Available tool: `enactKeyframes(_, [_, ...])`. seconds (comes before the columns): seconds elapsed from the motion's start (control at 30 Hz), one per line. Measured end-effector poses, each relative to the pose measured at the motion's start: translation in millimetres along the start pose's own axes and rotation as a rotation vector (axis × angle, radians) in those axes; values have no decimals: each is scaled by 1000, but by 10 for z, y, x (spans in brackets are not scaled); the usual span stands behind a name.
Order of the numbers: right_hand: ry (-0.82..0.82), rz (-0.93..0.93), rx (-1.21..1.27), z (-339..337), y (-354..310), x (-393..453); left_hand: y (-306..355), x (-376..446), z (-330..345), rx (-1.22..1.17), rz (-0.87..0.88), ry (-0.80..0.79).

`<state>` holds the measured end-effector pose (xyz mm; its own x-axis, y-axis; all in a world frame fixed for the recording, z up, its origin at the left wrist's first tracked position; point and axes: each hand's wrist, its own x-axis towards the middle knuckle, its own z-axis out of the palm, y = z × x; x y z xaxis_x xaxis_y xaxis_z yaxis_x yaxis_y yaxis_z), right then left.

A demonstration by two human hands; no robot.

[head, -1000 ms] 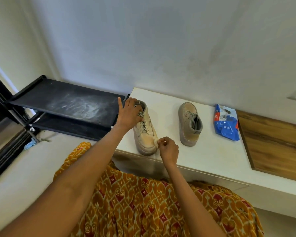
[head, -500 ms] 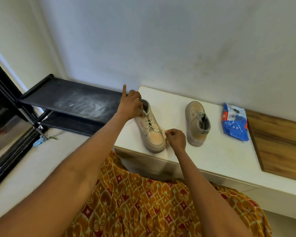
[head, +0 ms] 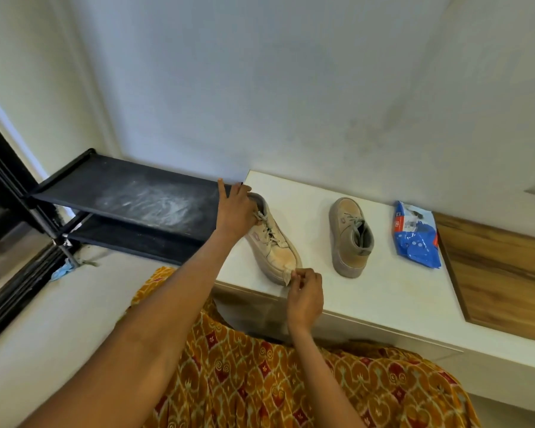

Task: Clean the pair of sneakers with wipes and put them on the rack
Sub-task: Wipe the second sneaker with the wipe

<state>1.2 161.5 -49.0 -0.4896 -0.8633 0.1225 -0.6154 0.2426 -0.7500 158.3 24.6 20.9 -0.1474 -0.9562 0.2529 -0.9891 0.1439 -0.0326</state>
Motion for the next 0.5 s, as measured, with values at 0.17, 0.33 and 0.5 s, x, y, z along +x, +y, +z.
enactKeyframes(0.17, [43, -155, -230, -25, 38, 169, -114, -206, 157, -29, 83, 132])
enactKeyframes(0.33, [87, -182, -268, 8, 6, 321, -229, -262, 161, 28, 119, 178])
enactKeyframes(0.5, [100, 23, -97, 150, -85, 87, -223, -241, 121, -15, 101, 199])
